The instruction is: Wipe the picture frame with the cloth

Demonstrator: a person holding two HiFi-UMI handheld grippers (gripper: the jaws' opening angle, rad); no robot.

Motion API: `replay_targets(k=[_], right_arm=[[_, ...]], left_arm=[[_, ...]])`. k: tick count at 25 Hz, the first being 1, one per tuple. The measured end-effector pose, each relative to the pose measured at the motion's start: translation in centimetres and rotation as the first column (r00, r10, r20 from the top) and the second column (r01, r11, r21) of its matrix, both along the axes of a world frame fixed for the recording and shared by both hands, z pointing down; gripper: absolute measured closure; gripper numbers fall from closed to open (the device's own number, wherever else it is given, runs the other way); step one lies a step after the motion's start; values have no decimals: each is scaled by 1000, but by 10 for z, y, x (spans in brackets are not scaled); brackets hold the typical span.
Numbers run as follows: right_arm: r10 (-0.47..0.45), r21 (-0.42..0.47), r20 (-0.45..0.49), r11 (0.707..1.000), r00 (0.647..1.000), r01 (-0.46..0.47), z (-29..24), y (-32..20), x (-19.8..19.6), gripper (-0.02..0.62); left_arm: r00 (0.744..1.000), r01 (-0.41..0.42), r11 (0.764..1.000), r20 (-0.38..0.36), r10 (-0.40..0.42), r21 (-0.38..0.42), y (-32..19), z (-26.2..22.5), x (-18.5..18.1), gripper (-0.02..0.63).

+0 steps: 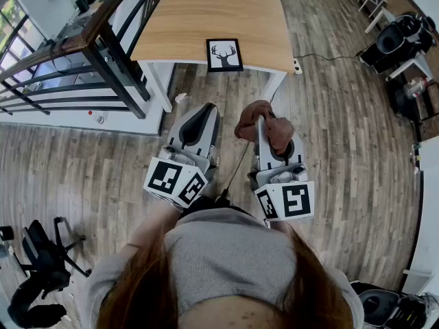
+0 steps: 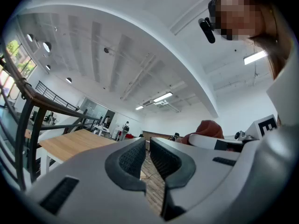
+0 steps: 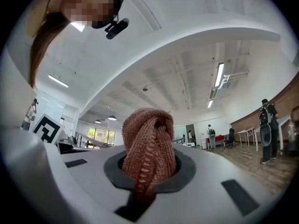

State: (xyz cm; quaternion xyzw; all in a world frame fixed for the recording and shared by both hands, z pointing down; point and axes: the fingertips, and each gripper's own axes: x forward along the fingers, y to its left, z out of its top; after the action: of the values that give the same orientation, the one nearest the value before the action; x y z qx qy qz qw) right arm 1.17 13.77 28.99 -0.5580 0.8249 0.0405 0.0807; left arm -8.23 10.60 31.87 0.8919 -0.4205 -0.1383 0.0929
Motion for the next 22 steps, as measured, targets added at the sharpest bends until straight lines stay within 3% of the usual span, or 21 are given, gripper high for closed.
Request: replay_targets(k=[13, 22], right_arm=[[-47, -10, 23, 999, 999, 47, 16, -17, 18, 549], [-20, -36, 8, 999, 1000, 20, 31, -107, 16, 549]], left_arm=[[996, 72, 997, 58, -72, -3, -13, 17, 8, 594], [996, 59, 998, 67, -58, -5, -104, 34, 3, 594]])
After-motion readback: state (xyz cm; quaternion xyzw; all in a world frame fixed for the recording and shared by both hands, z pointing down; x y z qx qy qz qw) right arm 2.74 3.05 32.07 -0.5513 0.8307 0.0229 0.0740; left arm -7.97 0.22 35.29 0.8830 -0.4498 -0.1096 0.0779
